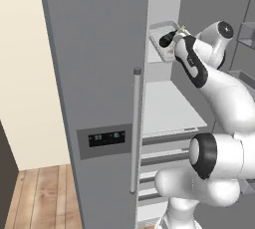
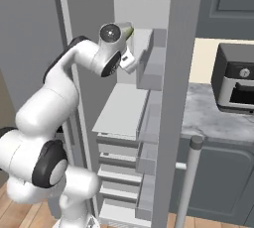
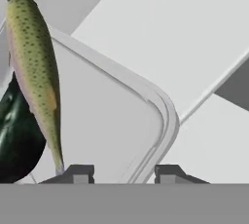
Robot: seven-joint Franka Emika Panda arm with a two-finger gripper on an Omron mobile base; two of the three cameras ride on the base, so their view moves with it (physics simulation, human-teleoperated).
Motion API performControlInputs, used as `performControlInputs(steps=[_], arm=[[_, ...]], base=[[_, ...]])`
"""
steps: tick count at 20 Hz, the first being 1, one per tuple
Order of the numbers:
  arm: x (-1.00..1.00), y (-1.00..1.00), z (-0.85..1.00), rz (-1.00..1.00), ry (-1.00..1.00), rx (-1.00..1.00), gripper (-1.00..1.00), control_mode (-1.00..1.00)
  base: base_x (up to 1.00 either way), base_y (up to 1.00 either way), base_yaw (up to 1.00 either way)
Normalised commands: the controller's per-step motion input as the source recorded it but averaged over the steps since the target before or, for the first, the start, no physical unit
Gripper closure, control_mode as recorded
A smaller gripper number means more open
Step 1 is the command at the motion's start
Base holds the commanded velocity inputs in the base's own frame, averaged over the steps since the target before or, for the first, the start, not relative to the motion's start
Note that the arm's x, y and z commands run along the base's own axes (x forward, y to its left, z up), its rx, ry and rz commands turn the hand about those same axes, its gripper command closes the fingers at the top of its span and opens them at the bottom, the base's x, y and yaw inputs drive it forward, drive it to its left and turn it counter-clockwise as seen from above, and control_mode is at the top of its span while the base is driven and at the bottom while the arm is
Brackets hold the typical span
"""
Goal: Place the tupperware containing the fish and eggplant meal in the microwave. Close the microwave door and press the start button to reheat the meal.
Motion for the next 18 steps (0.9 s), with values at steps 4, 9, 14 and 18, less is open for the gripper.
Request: performControlInputs(steps=[4,9,14,18], arm=[[-1.00,0.00,0.00,-0.13,0.00,0.07,1.00,-1.00],[-1.00,0.00,0.00,-0.14,0.00,0.05,1.00,-1.00],[-1.00,0.00,0.00,-0.04,0.00,0.01,1.00,-1.00],[-0.68,0.13,0.00,0.00,0.00,0.00,1.00,-1.00]], base=[[0.00,0.00,0.00],[0.00,0.00,0.00],[0.00,0.00,0.00],[0.00,0.00,0.00]])
